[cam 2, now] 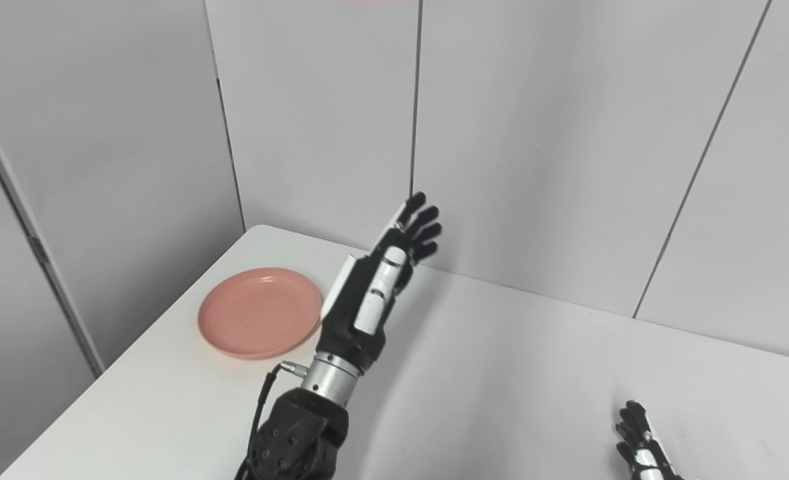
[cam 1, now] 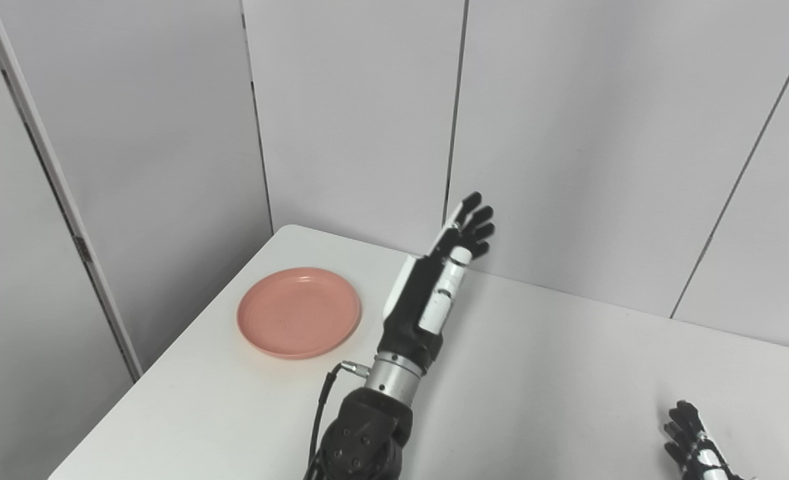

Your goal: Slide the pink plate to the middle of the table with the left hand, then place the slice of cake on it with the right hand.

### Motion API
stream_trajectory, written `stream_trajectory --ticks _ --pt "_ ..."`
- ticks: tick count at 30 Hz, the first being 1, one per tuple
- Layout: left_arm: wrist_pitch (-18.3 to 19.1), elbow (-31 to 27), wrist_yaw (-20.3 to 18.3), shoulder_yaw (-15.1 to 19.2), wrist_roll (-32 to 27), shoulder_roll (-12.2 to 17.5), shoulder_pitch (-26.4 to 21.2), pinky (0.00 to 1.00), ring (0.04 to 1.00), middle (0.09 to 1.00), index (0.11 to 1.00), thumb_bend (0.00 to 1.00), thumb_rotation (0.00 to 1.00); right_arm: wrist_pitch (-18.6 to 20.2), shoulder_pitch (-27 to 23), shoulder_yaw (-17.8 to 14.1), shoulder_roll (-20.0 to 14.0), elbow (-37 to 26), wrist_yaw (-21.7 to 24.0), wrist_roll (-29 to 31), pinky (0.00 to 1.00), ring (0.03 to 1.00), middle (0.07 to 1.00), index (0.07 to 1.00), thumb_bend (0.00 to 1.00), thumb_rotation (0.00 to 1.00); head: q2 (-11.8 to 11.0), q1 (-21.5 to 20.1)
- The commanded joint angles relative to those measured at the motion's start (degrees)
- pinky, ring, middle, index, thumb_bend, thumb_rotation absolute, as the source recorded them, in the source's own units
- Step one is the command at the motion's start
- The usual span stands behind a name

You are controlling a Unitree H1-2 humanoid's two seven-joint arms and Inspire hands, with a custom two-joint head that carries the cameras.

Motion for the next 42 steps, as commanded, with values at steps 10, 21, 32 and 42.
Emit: stream_trajectory --ticks 10,21,32,42 --pt "4.1 -6.2 4.4 10.5 0.6 7.8 -6.1 0.93 0.93 0.941 0.921 0.4 1.0 1.3 1.1 -0.8 -1.3 4.2 -0.4 -1.0 1.0 1.0 1.0 1.0 0.23 1.0 0.5 1.0" --pt "3.3 -4.1 7.4 21.2 -2.0 15.3 -3.7 0.91 0.928 0.944 0.927 0.39 1.0 -0.9 0.7 -1.1 -2.0 5.8 1.1 -0.7 1.0 1.0 1.0 1.0 0.26 1.0 1.1 2.7" --pt "0.7 -0.6 8.6 27.0 -4.1 18.7 0.0 0.94 0.954 0.971 0.961 0.37 1.0 -0.8 0.9 -1.0 -2.7 5.4 0.5 -2.2 1.0 1.0 1.0 1.0 0.33 1.0 1.5 4.5" --pt "2.2 2.4 8.2 29.3 -9.7 20.5 2.5 0.97 0.984 0.998 0.987 0.35 1.0 -1.0 1.3 -1.2 -3.1 4.9 0.4 -3.4 1.0 1.0 1.0 1.0 0.36 1.0 2.3 5.2"
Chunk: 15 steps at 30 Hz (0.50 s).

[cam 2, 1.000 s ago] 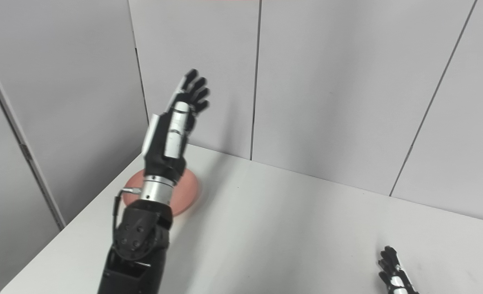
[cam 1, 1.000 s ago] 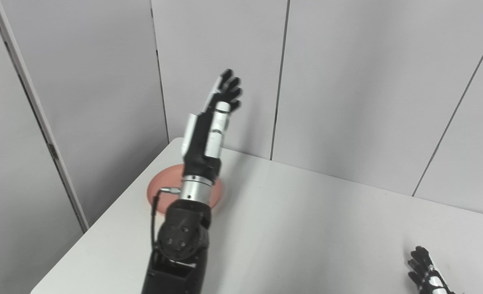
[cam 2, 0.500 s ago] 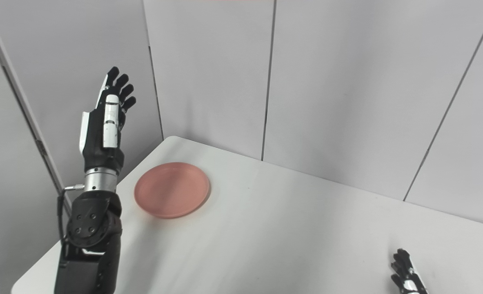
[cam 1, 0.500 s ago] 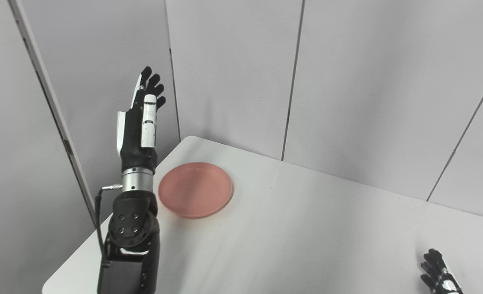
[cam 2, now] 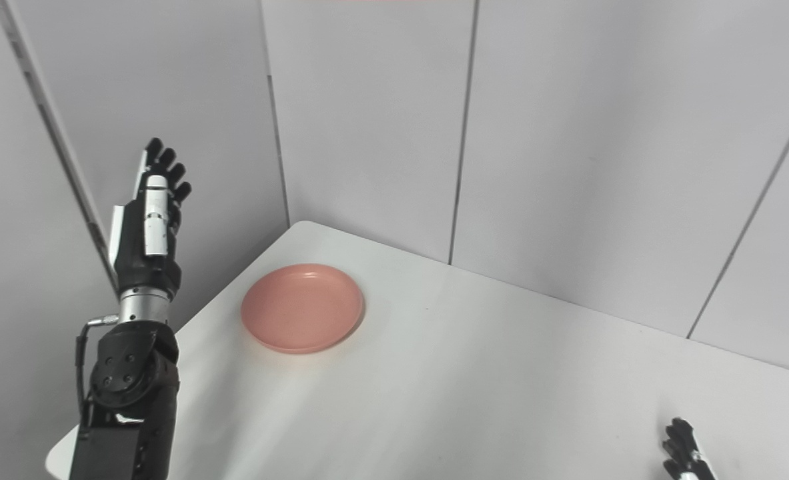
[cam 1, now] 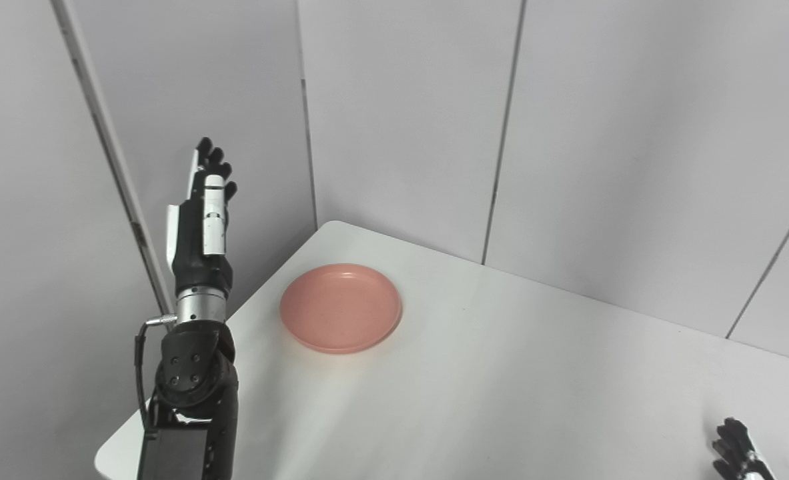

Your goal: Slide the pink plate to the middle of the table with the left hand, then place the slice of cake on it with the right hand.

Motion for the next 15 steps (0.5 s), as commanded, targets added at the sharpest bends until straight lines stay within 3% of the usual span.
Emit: stream_trajectory --ticks 1,15 --pt "-0.8 0.4 -0.1 0.7 -1.2 2.5 -0.5 0.97 0.985 0.998 0.986 0.35 1.0 2.1 2.5 -0.5 -1.2 2.1 -1.3 -1.4 1.0 1.0 1.0 1.0 0.36 1.0 0.2 0.1" --pt "-0.9 7.8 0.3 0.9 -5.9 2.2 -0.8 0.98 0.989 0.999 0.991 0.34 1.0 2.9 2.9 -0.7 -1.4 0.9 -1.0 -0.7 1.0 1.0 1.0 1.0 0.35 1.0 1.6 0.1"
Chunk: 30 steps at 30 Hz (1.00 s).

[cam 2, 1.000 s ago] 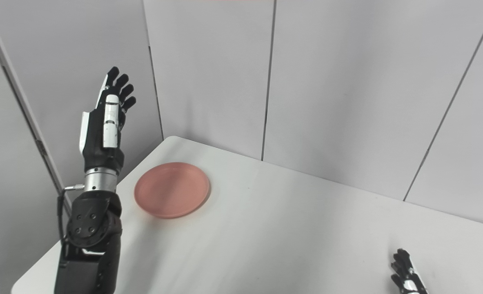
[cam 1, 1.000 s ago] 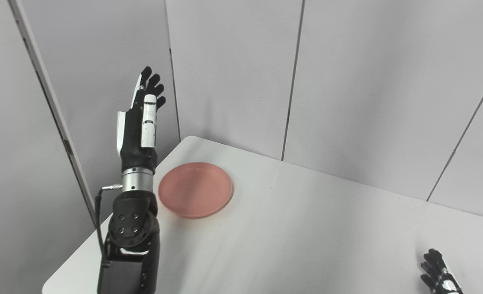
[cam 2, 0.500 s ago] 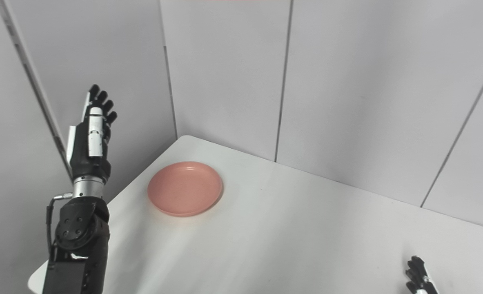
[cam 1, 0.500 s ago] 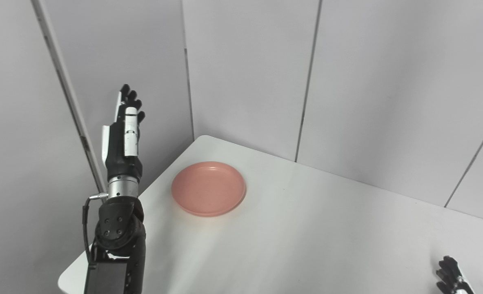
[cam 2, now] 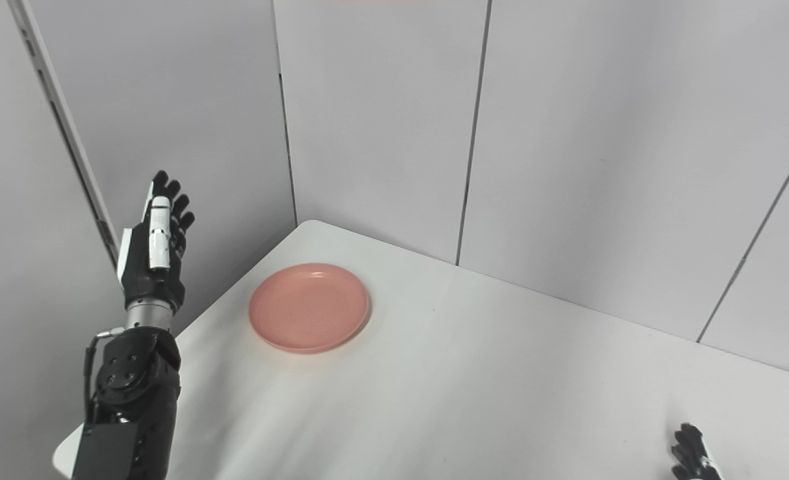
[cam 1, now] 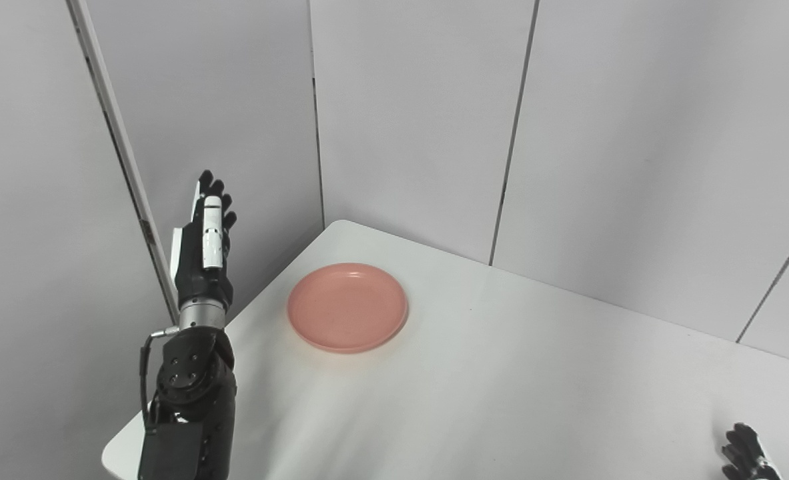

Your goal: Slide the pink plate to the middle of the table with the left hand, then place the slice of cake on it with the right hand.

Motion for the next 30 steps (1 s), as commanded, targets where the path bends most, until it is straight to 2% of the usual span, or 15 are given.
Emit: stream_trajectory --ticks 1,12,24,30 --pt "-1.2 -0.6 -0.5 -0.1 -1.5 1.5 -1.2 0.98 0.991 1.0 0.991 0.34 1.0 2.9 2.4 -0.7 -1.2 1.7 -0.7 -0.5 1.0 1.0 1.0 1.0 0.35 1.0 0.0 0.1" --pt "-1.2 6.4 0.3 -0.2 -5.0 1.0 -2.6 0.99 1.0 1.0 1.0 0.33 1.0 3.6 2.6 -0.6 -1.6 1.2 -0.8 -0.7 1.0 1.0 1.0 1.0 0.37 1.0 0.6 0.4" --pt "-1.5 11.1 0.1 -0.9 -5.1 1.1 -2.7 0.99 0.996 1.0 0.994 0.32 1.0 4.0 2.7 -0.6 -1.7 0.4 -0.4 -0.1 1.0 1.0 1.0 1.0 0.35 1.0 0.9 0.1" --pt "-3.2 14.4 -0.5 -1.4 -5.2 0.8 -2.7 1.0 0.997 1.0 1.0 0.32 1.0 4.1 2.8 -0.6 -1.7 0.4 -0.5 -0.2 1.0 1.0 1.0 1.0 0.35 1.0 1.1 0.2"
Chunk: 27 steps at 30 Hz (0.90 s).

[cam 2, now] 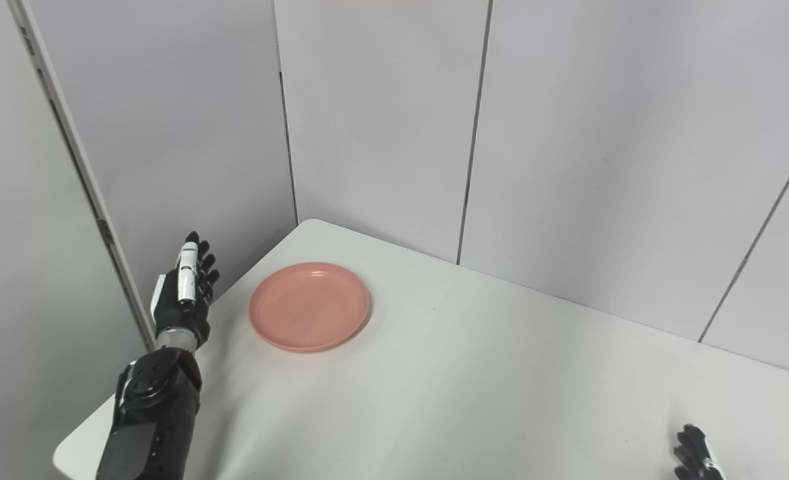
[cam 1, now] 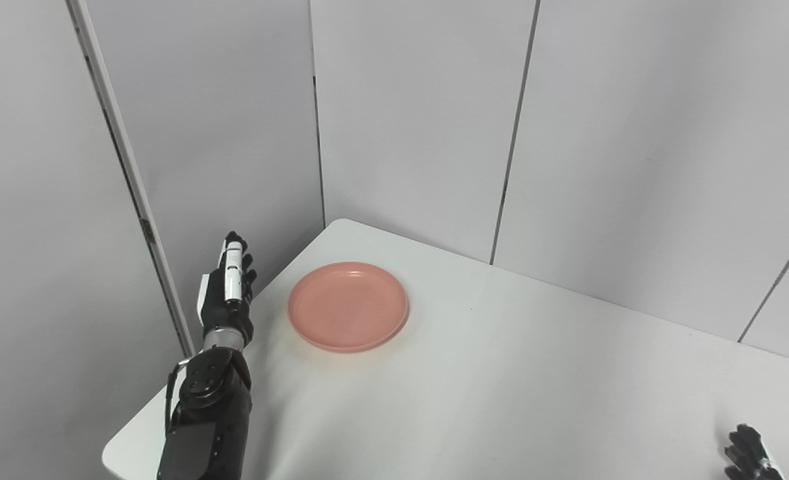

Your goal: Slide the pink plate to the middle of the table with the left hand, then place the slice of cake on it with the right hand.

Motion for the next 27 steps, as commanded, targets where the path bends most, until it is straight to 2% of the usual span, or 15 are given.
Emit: stream_trajectory --ticks 1,6,18,27 --pt "-2.8 -0.4 -0.7 -0.4 -0.3 1.1 -1.7 1.0 0.997 1.0 1.0 0.32 1.0 3.8 2.4 -0.6 -1.4 1.2 -0.4 -0.4 1.0 1.0 1.0 1.0 0.36 1.0 0.1 0.1" --pt "-4.1 1.5 -0.7 -1.1 0.1 1.1 -1.8 1.0 0.994 1.0 0.995 0.34 1.0 4.2 2.5 -0.6 -1.3 0.7 -0.4 -0.3 1.0 1.0 1.0 1.0 0.36 1.0 0.5 0.0" --pt "-3.5 5.6 -1.8 -1.7 -3.1 0.7 -2.1 0.99 1.0 1.0 1.0 0.32 1.0 4.6 2.8 -0.3 -1.3 0.1 -0.9 -0.6 1.0 1.0 1.0 1.0 0.36 1.0 0.9 -0.4" --pt "-5.0 8.8 -1.7 -3.5 -1.8 0.4 -3.0 0.98 0.997 1.0 0.992 0.32 1.0 4.9 2.9 -0.2 -1.3 -0.3 -1.1 -0.7 1.0 1.0 1.0 1.0 0.35 1.0 1.3 -0.7"
